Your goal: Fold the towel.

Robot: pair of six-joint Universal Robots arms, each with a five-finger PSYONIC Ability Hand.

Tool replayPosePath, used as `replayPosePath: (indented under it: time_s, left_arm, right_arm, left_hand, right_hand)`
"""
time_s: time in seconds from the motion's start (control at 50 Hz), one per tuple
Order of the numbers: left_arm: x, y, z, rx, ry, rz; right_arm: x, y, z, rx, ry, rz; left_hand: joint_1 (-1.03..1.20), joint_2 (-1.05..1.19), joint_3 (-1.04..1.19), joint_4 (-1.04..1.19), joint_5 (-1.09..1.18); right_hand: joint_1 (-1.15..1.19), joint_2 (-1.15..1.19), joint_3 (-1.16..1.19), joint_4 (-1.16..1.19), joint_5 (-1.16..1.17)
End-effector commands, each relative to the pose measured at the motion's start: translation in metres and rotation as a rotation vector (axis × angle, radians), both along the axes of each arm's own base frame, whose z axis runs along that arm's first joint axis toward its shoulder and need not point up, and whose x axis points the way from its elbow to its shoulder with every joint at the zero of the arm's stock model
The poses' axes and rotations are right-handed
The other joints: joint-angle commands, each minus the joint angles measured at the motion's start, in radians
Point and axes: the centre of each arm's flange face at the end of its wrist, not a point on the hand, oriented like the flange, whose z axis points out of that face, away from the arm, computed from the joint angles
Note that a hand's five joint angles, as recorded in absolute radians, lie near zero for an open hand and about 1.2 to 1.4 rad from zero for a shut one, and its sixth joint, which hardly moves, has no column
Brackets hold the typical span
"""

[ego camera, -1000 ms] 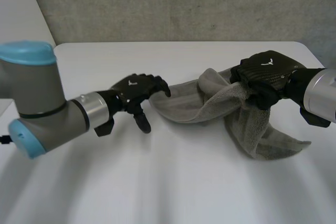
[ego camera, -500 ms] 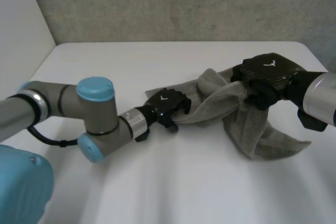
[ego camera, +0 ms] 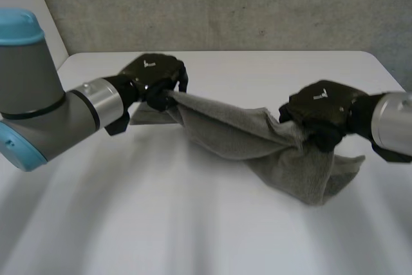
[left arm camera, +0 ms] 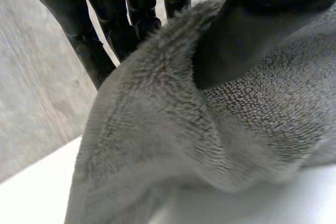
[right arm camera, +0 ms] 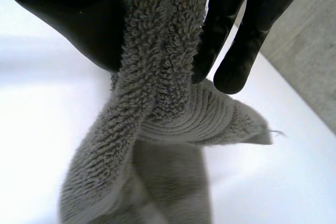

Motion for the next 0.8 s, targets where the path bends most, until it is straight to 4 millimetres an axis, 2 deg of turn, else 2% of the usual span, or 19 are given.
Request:
replayPosePath:
  time_s: [0.02, 0.08, 0.12, 0.14, 0.18, 0.24, 0.28, 0.4, 0.46, 0.5, 0.52, 0.54, 0.56, 0.6, 0.62, 0.66, 0.68, 0.72, 0.8]
  left_arm:
    - [-0.016, -0.036, 0.010, -0.121, 0.029, 0.007]
    - [-0.022, -0.052, 0.018, -0.183, 0.051, 0.013]
    - [-0.031, -0.076, 0.054, -0.356, 0.123, 0.055]
    - [-0.031, -0.076, 0.054, -0.357, 0.123, 0.056]
    - [-0.032, -0.081, 0.109, -0.542, 0.235, 0.123]
    - [-0.030, -0.078, 0.133, -0.621, 0.292, 0.150]
    - [-0.021, -0.065, 0.179, -0.750, 0.406, 0.166]
    - [-0.013, -0.061, 0.192, -0.789, 0.479, 0.139]
    - [-0.005, -0.072, 0.171, -0.743, 0.422, 0.123]
    - [-0.002, -0.077, 0.128, -0.617, 0.328, 0.060]
    - [-0.002, -0.077, 0.128, -0.616, 0.328, 0.060]
    - [-0.003, -0.076, 0.099, -0.534, 0.279, 0.022]
    - [-0.003, -0.076, 0.099, -0.533, 0.279, 0.021]
    - [-0.002, -0.067, 0.038, -0.384, 0.177, -0.025]
    - [-0.001, -0.067, 0.038, -0.383, 0.177, -0.025]
    - [0.005, -0.051, -0.022, -0.283, 0.050, -0.039]
    - [0.005, -0.050, -0.022, -0.282, 0.049, -0.039]
    - [0.013, -0.032, -0.070, -0.231, -0.084, -0.055]
    - [0.020, -0.013, -0.111, -0.198, -0.211, -0.091]
  right_arm:
    - [0.037, -0.057, 0.011, -0.227, -0.057, 0.055]
    - [0.048, -0.074, 0.018, -0.328, -0.085, 0.056]
    - [0.064, -0.103, 0.055, -0.618, -0.164, 0.011]
    - [0.064, -0.103, 0.056, -0.620, -0.165, 0.011]
    - [0.073, -0.112, 0.102, -0.887, -0.295, -0.053]
    - [0.076, -0.111, 0.119, -0.980, -0.373, -0.059]
    - [0.066, -0.103, 0.145, -1.074, -0.507, -0.080]
    - [0.058, -0.103, 0.126, -0.984, -0.554, -0.101]
    - [0.058, -0.101, 0.102, -0.893, -0.507, -0.107]
    - [0.056, -0.096, 0.071, -0.797, -0.419, -0.102]
    - [0.056, -0.096, 0.071, -0.797, -0.418, -0.102]
    - [0.056, -0.094, 0.054, -0.764, -0.367, -0.096]
    - [0.056, -0.094, 0.054, -0.764, -0.367, -0.096]
    - [0.053, -0.088, 0.016, -0.704, -0.251, -0.082]
    - [0.053, -0.088, 0.015, -0.704, -0.250, -0.082]
    - [0.049, -0.078, -0.029, -0.639, -0.131, -0.058]
    - [0.049, -0.078, -0.029, -0.639, -0.130, -0.058]
    - [0.046, -0.068, -0.073, -0.551, -0.037, -0.032]
    - [0.042, -0.061, -0.106, -0.458, 0.020, -0.030]
  left_hand:
    - [0.106, 0.056, 0.058, 0.048, 0.083]
    - [0.106, 0.056, 0.058, 0.048, 0.083]
    - [0.106, 0.056, 0.058, 0.048, 0.083]
    - [0.106, 0.056, 0.058, 0.048, 0.083]
    - [0.106, 0.056, 0.058, 0.048, 0.083]
    - [0.106, 0.056, 0.058, 0.048, 0.083]
    - [0.106, 0.056, 0.058, 0.048, 0.083]
    - [0.106, 0.056, 0.058, 0.048, 0.083]
    - [0.106, 0.056, 0.058, 0.048, 0.083]
    - [0.106, 0.056, 0.058, 0.048, 0.083]
    - [0.106, 0.056, 0.058, 0.048, 0.083]
    - [0.106, 0.056, 0.058, 0.048, 0.083]
    - [0.106, 0.056, 0.058, 0.048, 0.083]
    - [0.106, 0.056, 0.058, 0.048, 0.083]
    - [0.106, 0.056, 0.058, 0.048, 0.083]
    - [0.106, 0.056, 0.058, 0.048, 0.083]
    - [0.106, 0.056, 0.058, 0.048, 0.083]
    - [0.106, 0.056, 0.058, 0.048, 0.083]
    - [0.106, 0.056, 0.058, 0.048, 0.083]
  right_hand:
    - [0.080, 0.077, 0.076, 0.060, 0.060]
    - [0.080, 0.077, 0.076, 0.060, 0.060]
    - [0.080, 0.077, 0.076, 0.060, 0.060]
    - [0.080, 0.077, 0.076, 0.060, 0.060]
    - [0.080, 0.077, 0.076, 0.060, 0.060]
    - [0.080, 0.077, 0.076, 0.060, 0.060]
    - [0.080, 0.077, 0.076, 0.060, 0.060]
    - [0.080, 0.077, 0.076, 0.060, 0.060]
    - [0.080, 0.077, 0.076, 0.060, 0.060]
    - [0.080, 0.077, 0.076, 0.060, 0.060]
    - [0.080, 0.077, 0.076, 0.060, 0.060]
    - [0.080, 0.077, 0.076, 0.060, 0.060]
    - [0.080, 0.077, 0.076, 0.060, 0.060]
    - [0.054, 0.052, 0.050, 0.035, 0.035]
    - [0.054, 0.051, 0.050, 0.035, 0.035]
    - [0.051, 0.048, 0.047, 0.032, 0.032]
    - [0.051, 0.048, 0.047, 0.032, 0.032]
    - [0.051, 0.048, 0.047, 0.032, 0.032]
    - [-0.016, -0.019, -0.020, -0.035, -0.035]
